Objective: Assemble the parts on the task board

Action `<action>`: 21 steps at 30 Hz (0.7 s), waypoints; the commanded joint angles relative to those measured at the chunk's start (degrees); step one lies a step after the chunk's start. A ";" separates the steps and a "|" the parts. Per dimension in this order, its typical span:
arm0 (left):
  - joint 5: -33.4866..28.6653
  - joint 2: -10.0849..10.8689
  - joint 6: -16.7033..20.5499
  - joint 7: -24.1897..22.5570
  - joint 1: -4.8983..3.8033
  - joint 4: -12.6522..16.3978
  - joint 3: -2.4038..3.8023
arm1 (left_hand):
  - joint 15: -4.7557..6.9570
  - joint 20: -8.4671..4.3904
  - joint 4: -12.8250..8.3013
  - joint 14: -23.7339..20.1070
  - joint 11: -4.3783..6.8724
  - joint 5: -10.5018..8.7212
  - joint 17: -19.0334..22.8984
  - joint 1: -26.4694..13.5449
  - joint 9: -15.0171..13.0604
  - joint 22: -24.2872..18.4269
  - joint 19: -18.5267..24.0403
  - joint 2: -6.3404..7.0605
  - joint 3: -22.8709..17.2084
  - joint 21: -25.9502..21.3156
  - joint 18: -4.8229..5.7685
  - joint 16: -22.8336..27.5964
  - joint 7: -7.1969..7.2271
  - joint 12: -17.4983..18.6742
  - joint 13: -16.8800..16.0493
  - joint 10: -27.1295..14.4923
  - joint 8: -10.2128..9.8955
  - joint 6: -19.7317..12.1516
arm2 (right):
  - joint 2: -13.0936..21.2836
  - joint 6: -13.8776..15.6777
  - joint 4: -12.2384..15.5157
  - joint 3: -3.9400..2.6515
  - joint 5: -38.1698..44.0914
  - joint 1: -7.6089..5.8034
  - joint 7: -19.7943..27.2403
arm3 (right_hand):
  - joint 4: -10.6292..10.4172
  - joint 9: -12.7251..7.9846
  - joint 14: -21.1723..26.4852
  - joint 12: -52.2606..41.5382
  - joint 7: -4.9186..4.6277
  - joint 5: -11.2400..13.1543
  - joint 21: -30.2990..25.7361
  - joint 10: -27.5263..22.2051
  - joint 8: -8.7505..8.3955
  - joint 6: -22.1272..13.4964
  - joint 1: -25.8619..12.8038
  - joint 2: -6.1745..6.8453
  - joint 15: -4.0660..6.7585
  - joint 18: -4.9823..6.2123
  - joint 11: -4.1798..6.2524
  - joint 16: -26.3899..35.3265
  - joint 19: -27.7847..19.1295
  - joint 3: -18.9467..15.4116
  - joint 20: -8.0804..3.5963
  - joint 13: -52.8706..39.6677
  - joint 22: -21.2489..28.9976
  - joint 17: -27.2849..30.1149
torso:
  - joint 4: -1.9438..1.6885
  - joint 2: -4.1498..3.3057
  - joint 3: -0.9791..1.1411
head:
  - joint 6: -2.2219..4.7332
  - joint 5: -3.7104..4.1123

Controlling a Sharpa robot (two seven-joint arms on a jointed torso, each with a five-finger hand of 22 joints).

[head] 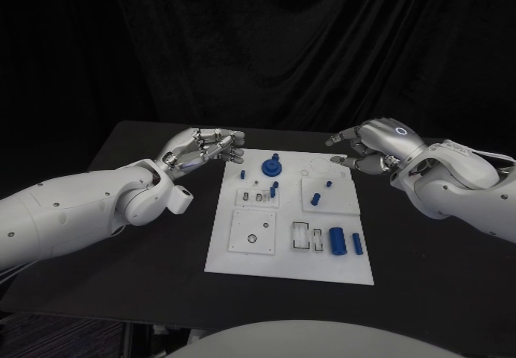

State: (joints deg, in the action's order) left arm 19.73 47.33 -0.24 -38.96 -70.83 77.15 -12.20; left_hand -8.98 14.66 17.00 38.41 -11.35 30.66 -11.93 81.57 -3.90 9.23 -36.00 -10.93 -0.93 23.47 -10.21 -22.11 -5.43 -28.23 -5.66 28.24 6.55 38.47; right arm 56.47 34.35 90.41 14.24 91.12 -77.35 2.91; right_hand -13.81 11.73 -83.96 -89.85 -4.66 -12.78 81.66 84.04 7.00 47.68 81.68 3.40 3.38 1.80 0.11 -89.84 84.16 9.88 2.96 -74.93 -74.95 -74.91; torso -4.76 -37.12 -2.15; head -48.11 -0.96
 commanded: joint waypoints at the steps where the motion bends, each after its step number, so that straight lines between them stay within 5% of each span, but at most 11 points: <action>1: 2.63 -1.73 4.70 -11.52 -0.26 -1.72 0.08 | -0.06 -0.22 0.11 0.80 -0.31 -1.50 -4.05 -1.44 -0.12 1.97 -2.43 -0.35 0.65 3.66 0.81 -7.25 -0.37 -3.36 -1.54 2.08 0.24 1.92 | 0.25 -2.13 -0.53 0.00 -0.64 0.41 -0.27 | -0.01 -0.14 -6.04 -0.15 0.14 -0.53 0.37 5.96 0.06 0.79 1.05 -0.19 0.46 0.13 0.43 -0.16 2.12 0.54 -0.41 -15.07 -12.51 -15.09 | 0.61 0.91 0.75 | -0.26 -0.44; 2: 2.70 -2.27 5.47 -12.12 -0.27 -2.33 0.08 | -0.11 -0.35 -0.16 0.52 -0.39 -1.71 -4.74 -1.58 -0.16 2.27 -2.44 -0.31 0.79 4.16 0.84 -8.42 -0.60 -3.89 -1.81 2.26 0.31 2.27 | 0.22 -2.32 -0.77 0.00 -0.68 0.50 -0.42 | 0.07 -0.18 -6.04 -0.15 0.14 -0.81 0.35 5.96 0.01 0.96 1.28 -0.25 0.46 0.14 0.44 -0.16 2.11 0.68 -0.41 -15.07 -12.51 -15.09 | 0.64 1.06 0.88 | -0.24 -0.45; 6: 3.02 -4.03 7.62 -12.01 -0.28 -4.20 0.07 | 1.38 -1.05 -0.24 6.67 0.95 -8.37 -12.36 -5.46 -0.34 7.53 -8.40 -2.03 4.02 13.78 -0.02 -23.06 -2.84 -12.75 -6.41 11.81 1.41 5.37 | 0.15 -2.50 -1.69 0.00 -0.75 0.84 -0.83 | 0.13 -0.24 -6.04 -0.15 0.06 -1.12 0.32 5.96 -0.05 1.18 1.50 -0.30 0.45 0.15 0.41 -0.16 2.09 0.82 -0.41 -15.07 -12.50 -15.09 | 0.81 1.57 1.37 | -0.62 -0.41; 9: 4.88 -5.24 8.50 -8.62 -0.28 -5.42 0.07 | 3.18 -2.47 -0.09 7.48 2.97 -7.95 -18.32 -4.51 -0.32 12.05 -8.82 -2.63 5.01 21.07 -0.02 -33.04 -3.80 -19.55 -11.62 14.16 1.78 6.72 | 0.07 -2.36 -2.26 0.00 -0.77 1.04 -1.08 | 0.13 -0.24 -6.04 -0.15 0.05 -1.14 0.34 5.96 -0.06 1.19 1.50 -0.30 0.45 0.14 0.41 -0.16 2.10 0.82 -0.40 -15.07 -12.50 -15.09 | 1.24 1.81 1.77 | -0.97 -0.92; 10: 5.79 -5.59 8.83 -7.21 -0.28 -5.76 0.07 | 4.06 -3.48 -0.08 6.54 3.85 -7.71 -23.15 -4.15 -0.23 16.38 -8.03 -3.23 5.93 27.34 0.19 -39.92 -3.95 -24.80 -17.56 12.54 1.91 7.22 | -0.01 -2.28 -2.43 0.00 -0.78 1.08 -1.15 | 0.15 -0.27 -6.04 -0.15 0.00 -1.26 0.34 5.96 -0.10 1.21 1.56 -0.29 0.44 0.14 0.38 -0.16 2.10 0.86 -0.40 -15.07 -12.50 -15.09 | 1.39 1.86 1.86 | -1.08 -1.11; 12: 8.51 -6.16 9.59 -4.04 -0.27 -6.27 0.07 | 4.51 -3.83 -0.30 7.77 4.48 -7.57 -25.56 -3.48 -0.20 18.64 -7.80 -4.01 5.84 30.44 0.08 -43.54 -4.52 -29.49 -22.33 13.69 1.84 7.14 | -0.21 -2.09 -2.73 0.00 -0.78 1.13 -1.28 | 0.15 -0.27 -6.04 -0.15 0.00 -1.26 0.34 5.96 -0.10 1.21 1.56 -0.29 0.44 0.14 0.38 -0.16 2.10 0.86 -0.40 -15.07 -12.50 -15.09 | 1.78 2.01 2.17 | -1.41 -1.62; 13: 9.85 -6.34 9.98 -2.81 -0.27 -6.39 0.07 | 5.14 -5.02 0.44 23.84 5.30 -7.10 -45.47 -1.35 -0.53 23.23 -10.47 -3.60 4.42 37.28 -0.01 -56.20 -4.48 -42.74 -42.65 24.99 2.32 8.33 | -0.30 -2.03 -2.82 0.00 -0.78 1.15 -1.32 | 0.15 -0.27 -6.04 -0.15 0.00 -1.26 0.34 5.96 -0.10 1.21 1.56 -0.29 0.44 0.14 0.38 -0.16 2.10 0.86 -0.40 -15.07 -12.50 -15.09 | 1.84 2.07 2.23 | -1.48 -1.69; 16: 17.36 -7.00 13.00 3.52 -0.27 -6.38 0.07 | 5.68 -5.59 -0.07 41.08 5.52 -9.73 -66.57 1.20 -0.83 46.00 -24.12 -2.34 0.54 52.47 3.18 -65.71 -4.70 -56.74 -70.60 46.98 2.28 9.02 | -0.56 -1.91 -3.13 0.00 -0.79 1.20 -1.48 | 0.15 -0.32 -6.04 -0.15 -0.05 -1.40 0.34 5.96 -0.19 1.20 1.60 -0.27 0.42 0.14 0.35 -0.16 2.10 0.89 -0.40 -15.07 -12.50 -15.09 | 2.00 2.13 2.36 | -1.51 -1.76; 18: 22.77 -7.09 14.82 8.31 -0.29 -5.75 0.08 | 5.98 -5.41 -0.30 45.65 5.63 -11.28 -71.32 0.21 -1.30 52.18 -29.08 -1.47 0.63 55.89 4.21 -66.86 -4.39 -59.24 -76.95 53.82 2.89 10.17 | -0.61 -1.98 -3.23 0.00 -0.79 1.21 -1.63 | 0.12 -0.37 -6.04 -0.15 -0.10 -1.52 0.48 5.96 -0.29 1.16 1.61 -0.27 0.41 0.11 0.32 -0.16 2.17 0.91 -0.39 -15.07 -12.55 -15.09 | 2.26 2.05 2.48 | -1.55 -1.78; 19: 25.91 -7.00 15.13 11.29 -0.33 -5.20 0.08 | 6.46 -5.91 -0.25 51.59 6.02 -12.69 -78.07 1.14 -1.87 62.11 -37.78 -0.18 -0.40 60.58 5.96 -67.89 -4.08 -61.77 -84.34 61.76 3.33 10.65 | -0.65 -2.09 -3.27 0.00 -0.79 1.22 -1.75 | 0.12 -0.41 -6.04 -0.15 -0.13 -1.63 0.45 5.96 -0.36 1.12 1.63 -0.27 0.40 0.11 0.30 -0.16 2.16 0.93 -0.38 -15.07 -12.54 -15.09 | 2.40 1.97 2.53 | -1.59 -1.83; 21: 32.34 -6.81 14.97 17.86 -0.72 -3.86 0.09 | 6.50 -5.82 -0.26 51.59 6.07 -14.68 -78.07 -0.35 -2.32 65.19 -40.39 0.34 0.08 61.82 6.67 -67.89 -4.01 -61.77 -84.34 61.76 3.70 10.99 | -0.76 -2.29 -3.36 -0.01 -0.79 1.22 -2.06 | 0.12 -0.41 -6.04 -0.15 -0.13 -1.63 0.45 5.96 -0.36 1.12 1.63 -0.27 0.40 0.11 0.30 -0.16 2.16 0.93 -0.38 -15.07 -12.54 -15.09 | 2.64 1.80 2.58 | -1.55 -2.01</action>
State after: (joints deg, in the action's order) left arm 38.32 40.53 11.25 -32.06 -71.20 72.48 -12.17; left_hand -2.58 8.81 16.68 83.69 -8.51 16.54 -74.95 81.60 -6.11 73.10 -75.29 -11.23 -1.15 84.75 -3.90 -89.85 -9.39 -81.77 -69.90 76.53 10.10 49.17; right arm 55.70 32.55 87.12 14.26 90.32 -76.26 2.37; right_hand -13.67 11.32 -83.96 -89.85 -4.57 -14.40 81.91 84.04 6.86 48.60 82.64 3.16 3.38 1.81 0.11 -89.84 84.16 10.54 2.96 -74.92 -74.93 -74.91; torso -2.60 -35.16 0.19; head -49.66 -2.83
